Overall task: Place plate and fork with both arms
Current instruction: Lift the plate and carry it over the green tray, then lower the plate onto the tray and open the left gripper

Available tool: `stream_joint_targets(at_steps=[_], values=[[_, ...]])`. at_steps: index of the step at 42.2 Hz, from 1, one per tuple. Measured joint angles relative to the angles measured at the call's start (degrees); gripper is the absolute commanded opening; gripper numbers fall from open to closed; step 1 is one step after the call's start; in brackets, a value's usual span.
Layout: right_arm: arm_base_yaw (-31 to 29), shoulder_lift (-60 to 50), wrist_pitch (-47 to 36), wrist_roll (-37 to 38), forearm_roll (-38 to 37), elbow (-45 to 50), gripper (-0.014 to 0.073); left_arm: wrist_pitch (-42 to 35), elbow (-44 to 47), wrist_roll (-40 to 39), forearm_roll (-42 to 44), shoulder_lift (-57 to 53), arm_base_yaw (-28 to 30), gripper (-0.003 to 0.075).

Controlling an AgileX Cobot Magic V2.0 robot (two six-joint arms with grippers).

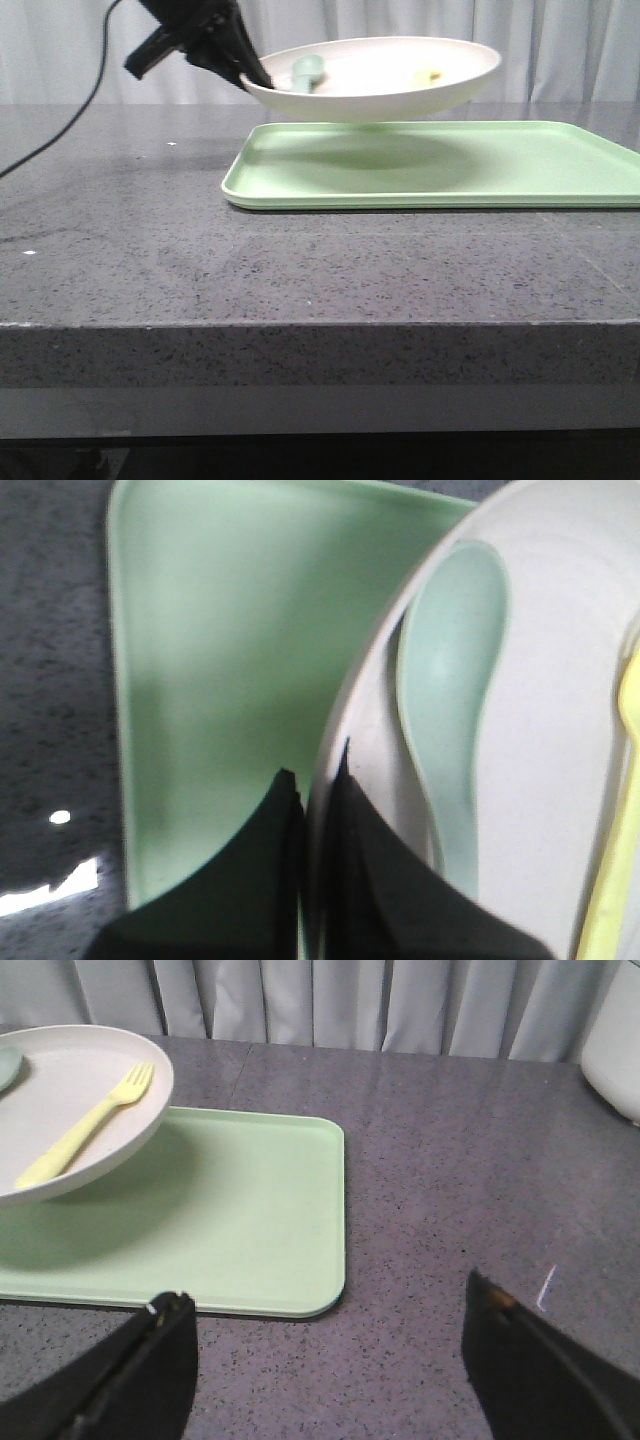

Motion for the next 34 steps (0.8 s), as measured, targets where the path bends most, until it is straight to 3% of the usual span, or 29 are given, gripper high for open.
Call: stream_joint_targets(at_steps=[27,34], values=[[0.00,0.00,0.00,0.00,-0.09,0.00,0.0571,-8.67,0.00,-12.78,5.81,6.26,-9.04,-0.0012],[0.00,0.00,0.00,0.00,-0.09,0.00,0.0571,-8.98,0.00,-13.22,5.95,6.26,-9.04,0.0120]])
